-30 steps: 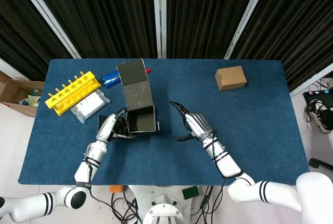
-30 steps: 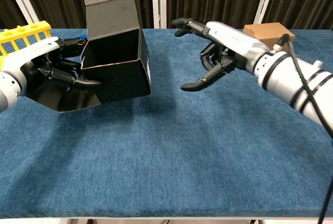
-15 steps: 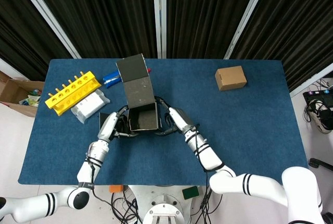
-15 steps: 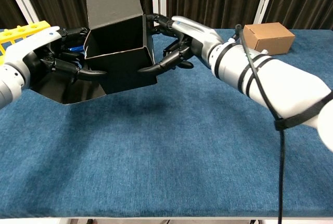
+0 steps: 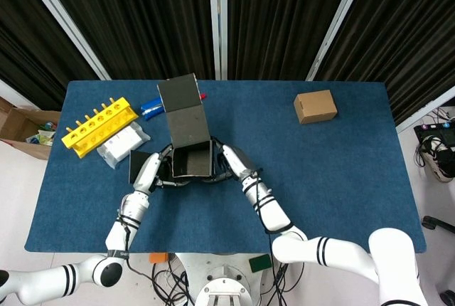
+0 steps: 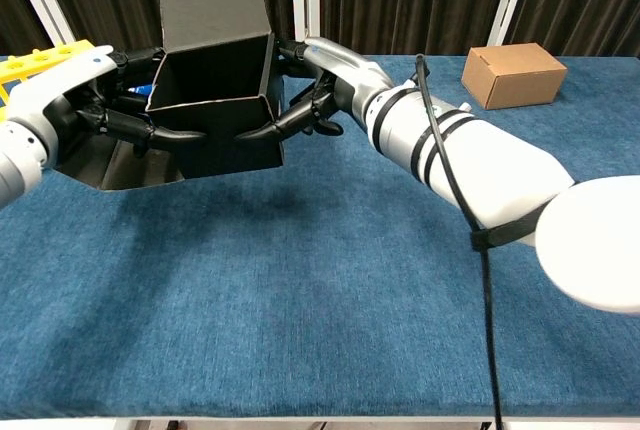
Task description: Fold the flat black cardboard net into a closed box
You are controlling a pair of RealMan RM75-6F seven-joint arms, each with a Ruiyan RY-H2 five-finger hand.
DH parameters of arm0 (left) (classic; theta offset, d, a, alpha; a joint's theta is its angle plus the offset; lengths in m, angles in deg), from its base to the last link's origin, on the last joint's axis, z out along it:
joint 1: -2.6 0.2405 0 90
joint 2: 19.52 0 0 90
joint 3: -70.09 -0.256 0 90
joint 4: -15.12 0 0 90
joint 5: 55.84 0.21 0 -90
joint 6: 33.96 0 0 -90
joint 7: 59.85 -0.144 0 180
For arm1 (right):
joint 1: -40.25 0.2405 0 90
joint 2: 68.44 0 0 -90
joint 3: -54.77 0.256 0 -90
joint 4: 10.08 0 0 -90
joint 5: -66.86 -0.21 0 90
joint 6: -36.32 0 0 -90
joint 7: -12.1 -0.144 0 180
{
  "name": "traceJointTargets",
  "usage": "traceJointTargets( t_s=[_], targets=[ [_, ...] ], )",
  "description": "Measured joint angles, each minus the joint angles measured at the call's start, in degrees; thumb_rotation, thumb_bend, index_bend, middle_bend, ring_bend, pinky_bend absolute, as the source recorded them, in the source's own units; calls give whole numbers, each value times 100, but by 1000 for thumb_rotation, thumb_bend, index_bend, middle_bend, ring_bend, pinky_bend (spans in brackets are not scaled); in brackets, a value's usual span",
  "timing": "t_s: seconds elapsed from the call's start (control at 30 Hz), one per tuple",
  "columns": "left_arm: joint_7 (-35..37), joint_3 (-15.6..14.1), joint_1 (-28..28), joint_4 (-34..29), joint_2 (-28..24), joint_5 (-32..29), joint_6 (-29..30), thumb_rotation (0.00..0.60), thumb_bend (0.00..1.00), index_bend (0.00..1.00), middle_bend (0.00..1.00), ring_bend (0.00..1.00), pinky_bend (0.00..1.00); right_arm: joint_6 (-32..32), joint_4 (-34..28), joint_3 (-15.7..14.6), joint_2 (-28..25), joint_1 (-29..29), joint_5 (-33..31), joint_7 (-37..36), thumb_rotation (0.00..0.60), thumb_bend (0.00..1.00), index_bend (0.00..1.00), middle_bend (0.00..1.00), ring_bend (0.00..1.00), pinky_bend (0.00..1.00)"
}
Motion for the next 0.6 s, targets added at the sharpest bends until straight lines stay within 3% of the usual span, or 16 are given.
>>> traceJointTargets(
  t_s=[0.07,0.17,0.43,0.53,0.6],
  targets=[
    [5,-19,32,13,-14,73,88,556,0,94,91,528,729,61,49,59,51,-10,-101,73,600,306,441,459,814,1000],
    [-11,-52,100,64,-24,202,292,511,0,53,46,515,730,104,84,131,51,-65,-184,68,600,307,448,461,814,1000],
    [-13,-86,439,212,-90,445,1052,516,0,46,47,515,732,94,28,323,-223,-240,-229,-274,600,306,448,462,813,1000],
    [11,-85,595,284,-121,558,1411,520,0,104,104,521,735,133,-21,437,-341,-308,-226,-454,600,306,449,461,813,1000],
    [21,-97,702,348,-130,687,1695,548,0,201,182,545,747,144,-71,505,-395,-348,-225,-597,600,306,449,462,813,1000]
  ],
)
